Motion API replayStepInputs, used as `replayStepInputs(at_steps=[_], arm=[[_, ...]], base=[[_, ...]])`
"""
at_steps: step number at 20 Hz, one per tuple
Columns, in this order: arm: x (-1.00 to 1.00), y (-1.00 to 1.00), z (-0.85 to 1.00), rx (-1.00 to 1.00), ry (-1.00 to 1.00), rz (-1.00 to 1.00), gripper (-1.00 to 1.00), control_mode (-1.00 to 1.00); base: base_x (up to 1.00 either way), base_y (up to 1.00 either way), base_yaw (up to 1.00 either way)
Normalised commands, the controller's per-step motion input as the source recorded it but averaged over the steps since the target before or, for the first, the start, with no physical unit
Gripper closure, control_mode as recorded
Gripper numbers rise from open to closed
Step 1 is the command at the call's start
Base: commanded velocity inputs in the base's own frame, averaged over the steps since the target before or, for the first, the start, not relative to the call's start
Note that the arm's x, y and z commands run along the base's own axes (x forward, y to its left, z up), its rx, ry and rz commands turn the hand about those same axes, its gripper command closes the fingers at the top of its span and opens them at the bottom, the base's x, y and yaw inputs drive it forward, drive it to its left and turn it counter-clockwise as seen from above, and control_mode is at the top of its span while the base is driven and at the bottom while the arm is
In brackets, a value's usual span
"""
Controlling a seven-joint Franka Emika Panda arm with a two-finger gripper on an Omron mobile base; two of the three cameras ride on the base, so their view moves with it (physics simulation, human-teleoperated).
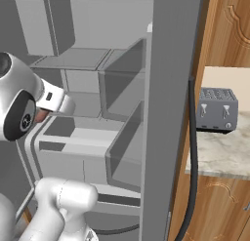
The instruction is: Retrieve the sausage and cheese from the fridge and place them on the cutting board on the counter.
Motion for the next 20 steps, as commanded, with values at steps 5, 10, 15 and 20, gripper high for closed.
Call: replayStepInputs(at_steps=[5,10,15,20], arm=[[-0.34,0.0,0.24,-0.01,0.0,0.0,1.0,-1.0],[-0.29,-0.1,0.08,0.0,0.0,0.0,1.0,-1.0],[-0.38,-0.07,0.0,0.0,0.0,0.0,1.0,-1.0],[0.0,0.0,0.0,0.0,0.0,0.0,1.0,1.0]], base=[[0.0,0.0,0.0],[0.0,0.0,0.0],[0.0,0.0,0.0],[0.0,-0.01,0.0]])
